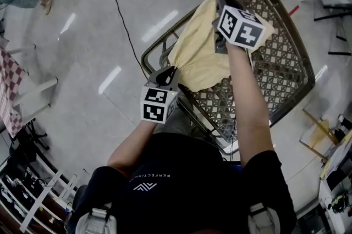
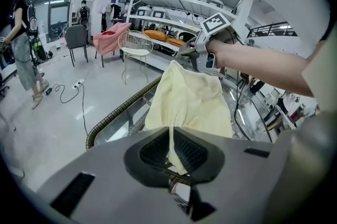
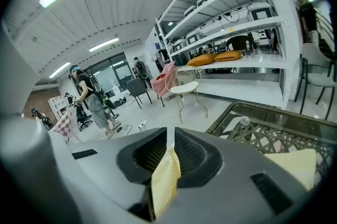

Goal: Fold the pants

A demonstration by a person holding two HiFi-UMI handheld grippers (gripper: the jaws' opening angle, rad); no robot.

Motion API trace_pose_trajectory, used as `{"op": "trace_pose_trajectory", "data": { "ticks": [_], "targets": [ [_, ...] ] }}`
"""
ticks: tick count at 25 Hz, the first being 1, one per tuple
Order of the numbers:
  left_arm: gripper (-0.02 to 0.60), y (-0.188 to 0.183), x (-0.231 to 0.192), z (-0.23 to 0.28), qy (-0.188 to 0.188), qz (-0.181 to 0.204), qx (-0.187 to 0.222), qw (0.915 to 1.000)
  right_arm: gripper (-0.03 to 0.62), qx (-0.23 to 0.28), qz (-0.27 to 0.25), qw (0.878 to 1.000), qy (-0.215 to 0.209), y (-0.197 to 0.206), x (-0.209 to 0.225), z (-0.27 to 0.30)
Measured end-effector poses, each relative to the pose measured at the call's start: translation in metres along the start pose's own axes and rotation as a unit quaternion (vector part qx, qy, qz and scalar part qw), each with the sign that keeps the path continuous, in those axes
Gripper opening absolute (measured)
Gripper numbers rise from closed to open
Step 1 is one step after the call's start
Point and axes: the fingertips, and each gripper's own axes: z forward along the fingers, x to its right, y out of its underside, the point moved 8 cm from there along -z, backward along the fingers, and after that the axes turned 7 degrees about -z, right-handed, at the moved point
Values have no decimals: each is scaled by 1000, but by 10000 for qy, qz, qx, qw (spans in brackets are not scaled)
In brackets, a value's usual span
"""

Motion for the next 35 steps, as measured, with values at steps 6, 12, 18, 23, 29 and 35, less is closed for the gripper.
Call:
{"op": "trace_pose_trajectory", "data": {
  "ticks": [6,12,18,23,29,35],
  "targets": [
    [18,-5,-11,-8,-233,192,82,9995,41,30,147,9998,160,7,4,-35],
    [18,-20,-24,-14,-308,409,171,9985,41,-88,256,9995,167,37,-2,-73],
    [18,-34,-2,-11,89,805,266,9964,41,-161,132,9995,224,55,-9,-106],
    [17,-45,24,-9,560,1200,284,9908,41,-140,333,9988,320,71,-11,-139],
    [15,-73,40,-27,961,1480,482,9831,40,-255,427,9979,414,85,-28,-178],
    [11,-46,56,-31,1413,1860,192,9721,40,-224,566,9976,321,122,-48,-202]
  ]
}}
